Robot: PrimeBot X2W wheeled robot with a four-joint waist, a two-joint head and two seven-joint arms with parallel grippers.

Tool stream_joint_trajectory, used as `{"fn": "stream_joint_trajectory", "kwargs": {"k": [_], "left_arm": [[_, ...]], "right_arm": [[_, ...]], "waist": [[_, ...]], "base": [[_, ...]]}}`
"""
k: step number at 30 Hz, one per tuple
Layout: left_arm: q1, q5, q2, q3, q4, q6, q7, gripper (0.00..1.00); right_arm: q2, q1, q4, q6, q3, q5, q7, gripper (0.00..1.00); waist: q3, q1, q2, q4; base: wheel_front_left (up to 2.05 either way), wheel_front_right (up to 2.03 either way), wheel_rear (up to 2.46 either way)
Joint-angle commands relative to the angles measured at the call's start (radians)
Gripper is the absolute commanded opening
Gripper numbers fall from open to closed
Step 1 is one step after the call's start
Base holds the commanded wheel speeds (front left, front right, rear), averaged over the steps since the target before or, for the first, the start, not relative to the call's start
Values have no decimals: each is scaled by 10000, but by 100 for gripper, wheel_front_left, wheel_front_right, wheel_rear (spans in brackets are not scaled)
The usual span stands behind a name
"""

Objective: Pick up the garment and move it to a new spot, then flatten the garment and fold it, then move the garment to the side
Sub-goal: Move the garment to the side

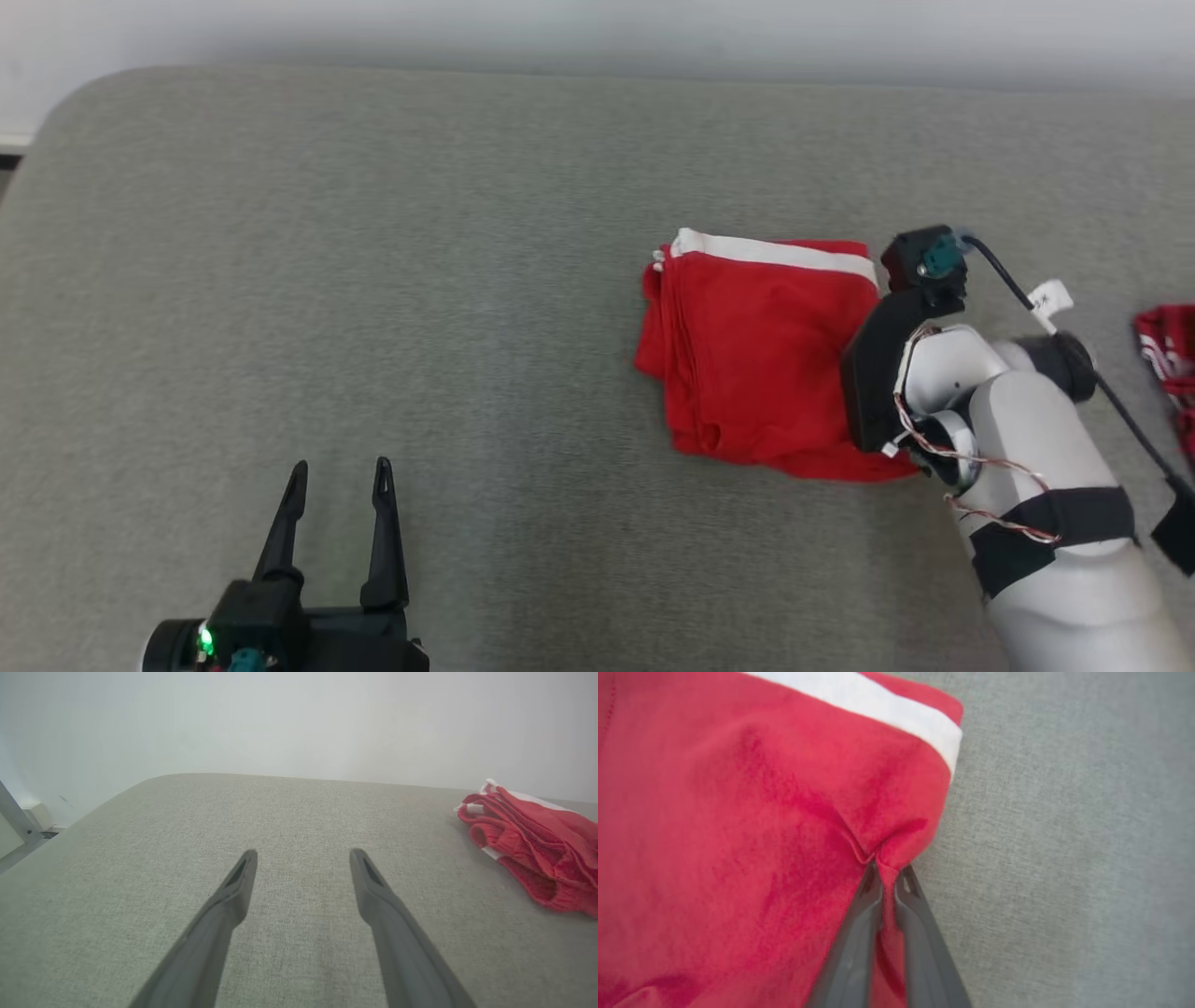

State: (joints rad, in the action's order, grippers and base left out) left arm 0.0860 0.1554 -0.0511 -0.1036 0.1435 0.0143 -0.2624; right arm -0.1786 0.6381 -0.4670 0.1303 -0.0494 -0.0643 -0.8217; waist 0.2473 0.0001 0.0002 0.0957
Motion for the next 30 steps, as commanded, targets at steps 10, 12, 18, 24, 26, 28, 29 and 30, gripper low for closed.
{"fn": "stream_joint_trajectory", "kwargs": {"k": [10, 12, 18, 24, 26, 28, 29, 30], "left_arm": [[508, -516, -18, 263, -357, -408, -27, 100], [587, -594, -49, 273, -344, -482, -27, 100], [764, -770, -167, 318, -306, -664, -27, 100], [855, -886, -335, 391, -348, -768, -27, 100], [884, -909, -398, 401, -385, -800, -27, 100], [949, -935, -472, 388, -413, -834, -27, 100], [1005, -951, -501, 381, -427, -821, -27, 100], [1057, -987, -538, 359, -442, -835, -27, 100]], "right_arm": [[-2666, 1065, 1246, -1, -2991, -1572, -276, 0], [-3271, 1250, 1464, -1, -3412, -1748, -301, 0], [-4887, 1692, 1999, -1, -3883, -2117, -38, 0], [-5847, 1769, 2041, -1, -3944, -2502, 139, 0], [-6029, 1755, 1894, -1, -3836, -2562, 254, 0], [-6194, 1731, 1680, -1, -3697, -2516, 512, 0], [-6245, 1734, 1566, -1, -3654, -2402, 707, 0], [-6294, 1722, 1368, -1, -3573, -2324, 897, 0]], "waist": [[480, -1, -2, -2779], [589, -1, -2, -3069], [918, -1, -2, -3602], [1257, -1, -2, -3852], [1419, -1, -2, -3895], [1602, -1, -2, -3904], [1688, -1, -2, -3893], [1795, -1, -2, -3870]], "base": [[0, 0, 0], [0, 0, 0], [0, 0, 0], [0, 0, 0], [0, 0, 0], [0, 0, 0], [0, 0, 0], [0, 0, 0]]}}
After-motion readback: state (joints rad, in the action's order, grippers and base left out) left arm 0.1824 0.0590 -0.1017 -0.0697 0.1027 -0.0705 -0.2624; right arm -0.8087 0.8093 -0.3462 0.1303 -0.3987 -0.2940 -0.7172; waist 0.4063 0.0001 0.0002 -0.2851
